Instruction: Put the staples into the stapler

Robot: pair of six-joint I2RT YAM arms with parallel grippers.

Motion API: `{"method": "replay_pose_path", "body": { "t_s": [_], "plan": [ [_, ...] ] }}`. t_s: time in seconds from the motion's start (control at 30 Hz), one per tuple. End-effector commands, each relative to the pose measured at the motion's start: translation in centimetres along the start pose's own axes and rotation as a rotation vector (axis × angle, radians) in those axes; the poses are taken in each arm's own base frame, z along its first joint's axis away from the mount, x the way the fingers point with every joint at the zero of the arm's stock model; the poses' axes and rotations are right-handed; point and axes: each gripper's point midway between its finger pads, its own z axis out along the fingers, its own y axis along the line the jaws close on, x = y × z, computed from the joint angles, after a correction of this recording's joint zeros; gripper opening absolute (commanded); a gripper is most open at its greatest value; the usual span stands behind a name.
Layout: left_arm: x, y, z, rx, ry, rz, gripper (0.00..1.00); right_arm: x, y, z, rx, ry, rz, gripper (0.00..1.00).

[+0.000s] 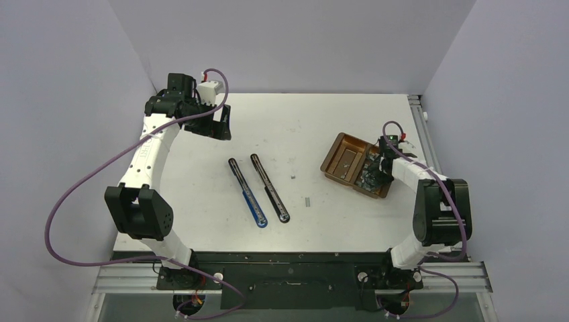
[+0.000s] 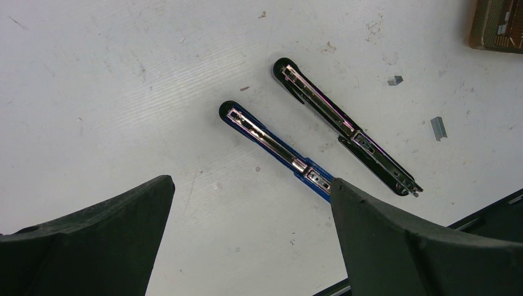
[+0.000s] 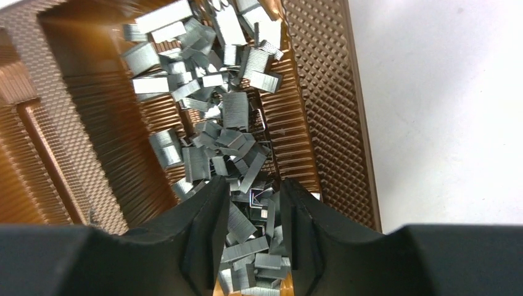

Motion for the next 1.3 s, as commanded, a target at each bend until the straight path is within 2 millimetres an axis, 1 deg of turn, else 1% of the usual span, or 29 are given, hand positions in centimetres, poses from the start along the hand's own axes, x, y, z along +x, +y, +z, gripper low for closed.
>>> {"method": "replay_pose_path", "body": {
  "t_s": [0.0, 0.2, 0.4, 0.63, 0.7, 0.77, 0.97, 1.13, 1.27],
  "plan": [
    [-1.1, 0.1, -0.6, 0.002, -0.046, 0.011, 0.96, -1.0, 0.9, 0.9, 0.015, -0.031, 0.04, 0.34],
    [-1.1, 0.4, -0.7, -0.009, -0.044, 0.019, 0.96, -1.2, 1.3, 2.1, 0.028, -0.029, 0.041, 0.32],
    [-1.0, 0.5, -0.8, -0.011, -0.042, 0.018, 0.96, -1.4, 1.5, 2.2, 0.019, -0.031, 0.039, 0.31],
    [-0.9, 0.6, -0.8, -0.013, -0.04, 0.018, 0.96, -0.9, 1.1, 2.1, 0.019, -0.026, 0.035, 0.14],
    [-1.0, 0.5, -0.9, -0.013, -0.042, 0.018, 0.96, -0.8, 1.0, 2.0, 0.019, -0.026, 0.034, 0.1],
    [-0.9, 0.5, -0.9, -0.012, -0.043, 0.019, 0.96, -0.9, 0.9, 1.8, 0.016, -0.029, 0.034, 0.09],
    [-1.0, 0.4, -1.1, -0.009, -0.048, 0.019, 0.96, -1.7, 1.2, 0.9, -0.001, -0.046, 0.034, 0.09],
    [-1.1, 0.4, -1.1, -0.009, -0.049, 0.018, 0.96, -2.6, 1.8, -0.7, -0.037, -0.069, 0.035, 0.09],
    [-1.1, 0.3, -1.2, -0.007, -0.053, 0.018, 0.96, -3.2, 2.2, -2.4, -0.07, -0.086, 0.032, 0.09]
  ]
}}
